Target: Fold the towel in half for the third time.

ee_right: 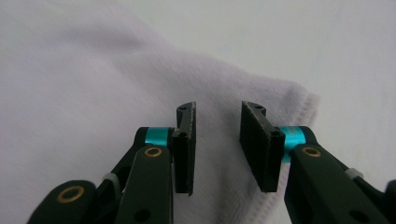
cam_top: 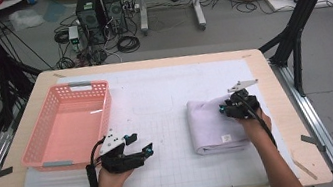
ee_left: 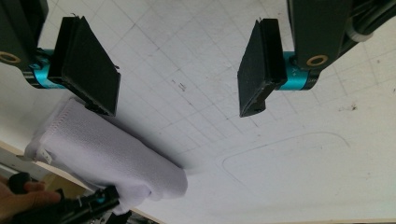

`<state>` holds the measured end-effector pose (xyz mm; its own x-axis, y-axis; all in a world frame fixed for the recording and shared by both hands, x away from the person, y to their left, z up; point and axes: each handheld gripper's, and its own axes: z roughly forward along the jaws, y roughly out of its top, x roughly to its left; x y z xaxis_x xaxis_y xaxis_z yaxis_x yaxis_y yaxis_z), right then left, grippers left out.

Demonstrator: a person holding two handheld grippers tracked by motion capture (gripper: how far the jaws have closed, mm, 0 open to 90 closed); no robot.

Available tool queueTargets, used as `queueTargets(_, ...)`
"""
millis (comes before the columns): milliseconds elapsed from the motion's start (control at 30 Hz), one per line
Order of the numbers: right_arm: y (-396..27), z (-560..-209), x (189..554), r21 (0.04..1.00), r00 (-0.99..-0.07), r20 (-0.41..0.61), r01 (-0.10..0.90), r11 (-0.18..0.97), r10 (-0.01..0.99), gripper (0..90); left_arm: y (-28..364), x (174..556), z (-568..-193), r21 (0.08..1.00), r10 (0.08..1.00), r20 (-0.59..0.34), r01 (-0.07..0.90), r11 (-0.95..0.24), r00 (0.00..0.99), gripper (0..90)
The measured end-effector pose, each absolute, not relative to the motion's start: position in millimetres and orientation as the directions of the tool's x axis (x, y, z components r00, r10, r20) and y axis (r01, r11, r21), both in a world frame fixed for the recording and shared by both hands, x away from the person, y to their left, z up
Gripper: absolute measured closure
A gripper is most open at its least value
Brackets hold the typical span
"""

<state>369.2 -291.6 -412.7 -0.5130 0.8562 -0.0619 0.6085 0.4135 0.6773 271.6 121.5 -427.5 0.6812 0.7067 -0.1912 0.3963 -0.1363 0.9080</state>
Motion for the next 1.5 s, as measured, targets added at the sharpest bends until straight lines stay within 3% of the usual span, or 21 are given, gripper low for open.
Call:
queueTargets(167,-319,-425,362,0.694,-0.416,-0.006,0.654,0.303,0.91,68.2,122,271,-428,0.909,0.706,-0.191,0.395,-0.136,0.682,30.3)
queueTargets(400,-331,-415,337,0.783,-0.437,0.057,0.578,0.231,0.898,61.2,120,271,-427,0.91,0.703,-0.191,0.393,-0.135,0.685,30.3)
queueTargets(700,-320,-427,292,0.782,-0.599,0.094,0.539,0.313,0.796,56.3,121,271,-427,0.91,0.705,-0.194,0.393,-0.13,0.683,30.3)
queueTargets(767,-318,-433,287,0.754,-0.604,0.047,0.544,0.369,0.796,56.4,121,271,-427,0.911,0.703,-0.194,0.392,-0.13,0.684,30.3)
queueTargets(967,-322,-435,273,0.759,-0.59,-0.01,0.521,0.39,0.808,55.6,121,269,-425,0.914,0.7,-0.192,0.385,-0.128,0.688,30.3)
queueTargets(1133,-337,-432,258,0.798,-0.537,0.062,0.533,0.282,0.842,47.1,120,268,-425,0.914,0.698,-0.192,0.385,-0.129,0.69,30.3)
queueTargets(1233,-349,-429,247,0.81,-0.51,0.067,0.53,0.252,0.858,42.2,119,268,-425,0.915,0.696,-0.191,0.383,-0.13,0.693,30.1)
queueTargets(1333,-359,-428,237,0.829,-0.482,0.067,0.515,0.22,0.874,30.0,120,268,-425,0.916,0.696,-0.196,0.383,-0.122,0.69,30.0)
queueTargets(1500,-370,-430,226,0.849,-0.483,0.063,0.487,0.207,0.873,24.3,120,267,-424,0.917,0.698,-0.192,0.38,-0.123,0.69,28.9)
